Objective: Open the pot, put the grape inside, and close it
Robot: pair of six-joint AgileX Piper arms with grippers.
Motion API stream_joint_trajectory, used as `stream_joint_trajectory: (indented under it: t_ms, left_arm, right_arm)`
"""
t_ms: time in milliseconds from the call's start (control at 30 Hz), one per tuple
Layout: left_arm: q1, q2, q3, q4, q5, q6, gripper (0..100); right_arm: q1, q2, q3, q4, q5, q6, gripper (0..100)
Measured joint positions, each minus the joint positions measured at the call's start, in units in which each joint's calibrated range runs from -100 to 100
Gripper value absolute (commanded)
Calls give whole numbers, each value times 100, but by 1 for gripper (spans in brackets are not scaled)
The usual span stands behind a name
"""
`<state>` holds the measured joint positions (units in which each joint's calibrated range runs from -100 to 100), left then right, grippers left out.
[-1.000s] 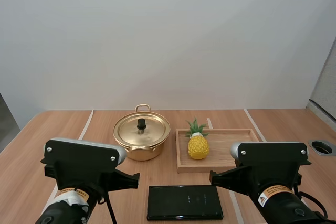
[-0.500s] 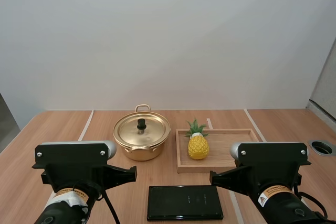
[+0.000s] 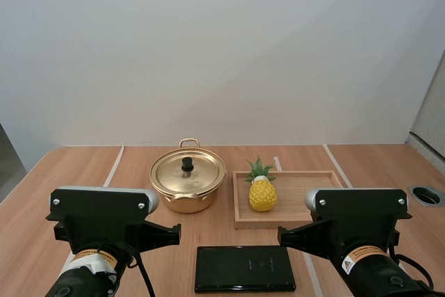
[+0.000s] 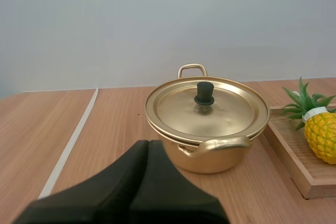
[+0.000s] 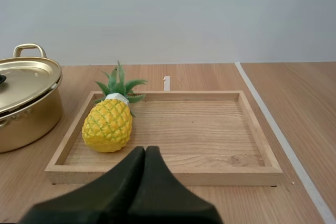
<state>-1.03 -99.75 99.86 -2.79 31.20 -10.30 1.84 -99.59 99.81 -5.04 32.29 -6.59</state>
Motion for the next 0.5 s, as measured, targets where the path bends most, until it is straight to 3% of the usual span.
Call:
stream_joint_trajectory:
  t_ms: [500]
  left_arm:
    - [0,0,0,0,0,91,1]
  right_arm:
    - [0,0,0,0,0,0,0]
